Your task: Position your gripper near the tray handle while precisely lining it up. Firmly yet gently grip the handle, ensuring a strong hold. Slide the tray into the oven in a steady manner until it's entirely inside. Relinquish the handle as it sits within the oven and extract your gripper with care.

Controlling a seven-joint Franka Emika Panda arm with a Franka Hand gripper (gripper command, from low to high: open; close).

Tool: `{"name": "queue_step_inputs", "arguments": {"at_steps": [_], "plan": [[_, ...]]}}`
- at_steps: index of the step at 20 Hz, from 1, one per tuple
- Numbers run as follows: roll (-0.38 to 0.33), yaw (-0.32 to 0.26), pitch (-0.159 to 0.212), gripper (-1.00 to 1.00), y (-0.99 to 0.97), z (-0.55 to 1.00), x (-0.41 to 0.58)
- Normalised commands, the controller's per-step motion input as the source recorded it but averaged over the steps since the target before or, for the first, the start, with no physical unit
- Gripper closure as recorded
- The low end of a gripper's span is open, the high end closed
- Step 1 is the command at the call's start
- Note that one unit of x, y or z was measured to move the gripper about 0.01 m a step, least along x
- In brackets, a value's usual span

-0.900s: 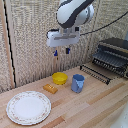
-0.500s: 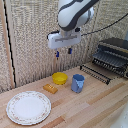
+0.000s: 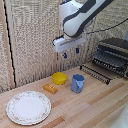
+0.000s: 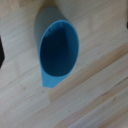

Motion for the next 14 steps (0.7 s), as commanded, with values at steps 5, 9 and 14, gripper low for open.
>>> {"name": "queue_step_inputs", "arguments": {"at_steps": [5, 9, 14], "plan": [[-0.269, 0.035, 0.069, -1.0, -0.48, -0.22, 0.201], [-0.256, 0.098, 0.076, -1.0, -0.43, -0.17, 0.104], [-0.232, 0.151, 0.066, -1.0, -0.4, -0.1, 0.011]]}}
